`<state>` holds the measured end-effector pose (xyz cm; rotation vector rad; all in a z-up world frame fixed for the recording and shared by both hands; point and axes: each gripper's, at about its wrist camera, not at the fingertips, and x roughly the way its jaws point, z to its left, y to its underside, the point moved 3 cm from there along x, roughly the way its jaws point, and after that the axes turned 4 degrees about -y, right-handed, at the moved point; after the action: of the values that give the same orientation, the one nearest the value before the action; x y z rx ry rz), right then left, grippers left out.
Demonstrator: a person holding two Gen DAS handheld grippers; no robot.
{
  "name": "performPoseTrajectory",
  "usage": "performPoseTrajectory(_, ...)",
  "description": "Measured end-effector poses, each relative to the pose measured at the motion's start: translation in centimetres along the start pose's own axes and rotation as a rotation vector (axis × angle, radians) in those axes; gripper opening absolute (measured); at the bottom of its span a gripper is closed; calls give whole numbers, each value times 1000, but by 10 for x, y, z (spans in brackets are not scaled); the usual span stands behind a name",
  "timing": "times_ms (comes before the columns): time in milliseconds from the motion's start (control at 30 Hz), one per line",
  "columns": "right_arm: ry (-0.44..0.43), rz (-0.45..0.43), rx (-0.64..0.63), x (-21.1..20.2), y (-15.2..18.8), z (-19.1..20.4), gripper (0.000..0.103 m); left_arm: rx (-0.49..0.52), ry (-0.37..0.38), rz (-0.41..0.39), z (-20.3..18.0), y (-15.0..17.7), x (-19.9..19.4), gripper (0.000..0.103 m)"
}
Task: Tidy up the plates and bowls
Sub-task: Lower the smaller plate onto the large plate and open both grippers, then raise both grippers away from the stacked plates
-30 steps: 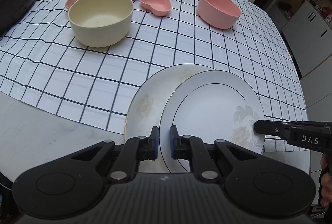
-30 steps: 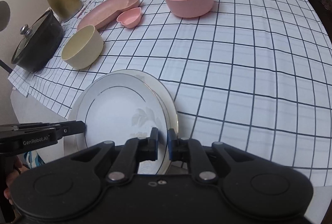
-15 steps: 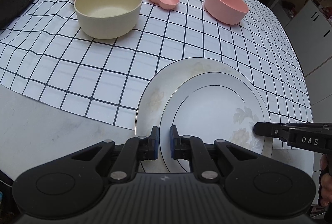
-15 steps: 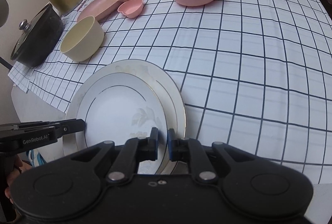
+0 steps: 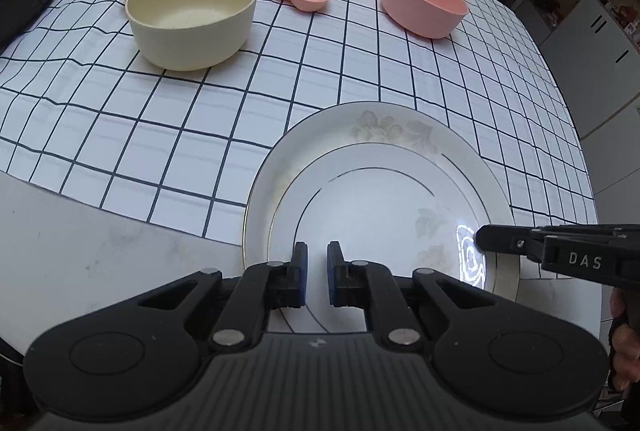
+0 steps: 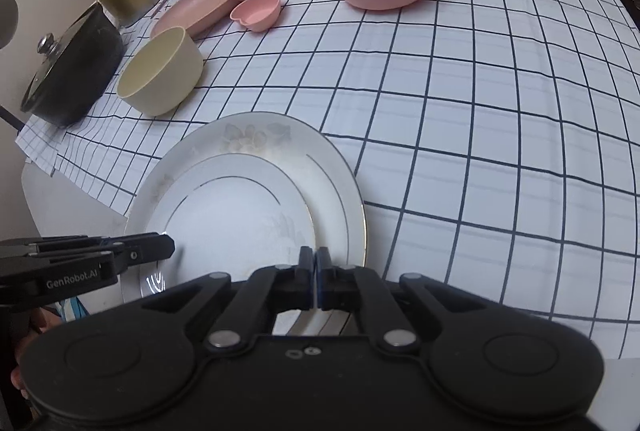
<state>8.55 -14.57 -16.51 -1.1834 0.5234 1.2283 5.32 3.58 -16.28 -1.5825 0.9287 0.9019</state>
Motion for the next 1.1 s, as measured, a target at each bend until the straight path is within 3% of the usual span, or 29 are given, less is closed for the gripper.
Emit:
performPoseTrajectory(267, 3, -34, -77, -12, 0, 16, 18, 31, 7, -17, -7, 2, -5, 9)
performPoseTrajectory(700, 15, -133, -140, -41, 0, 42, 42, 111, -27, -139, -12, 0, -36, 13)
performPoseTrajectory(800, 16, -166, -161, -49, 1, 50, 54, 127, -21, -172, -14, 0, -44, 22)
performPoseTrajectory(900, 25, -207, -180, -59, 1, 57, 68, 143, -14, -212, -16, -2, -54, 36)
performPoseTrajectory(967, 37, -234, -198, -66, 1, 63, 71, 149, -10, -241, -17, -2, -60, 51)
performPoseTrajectory(1100, 63, -276, -235, -79, 0, 75, 85, 151, 10, -292, -16, -5, -73, 55)
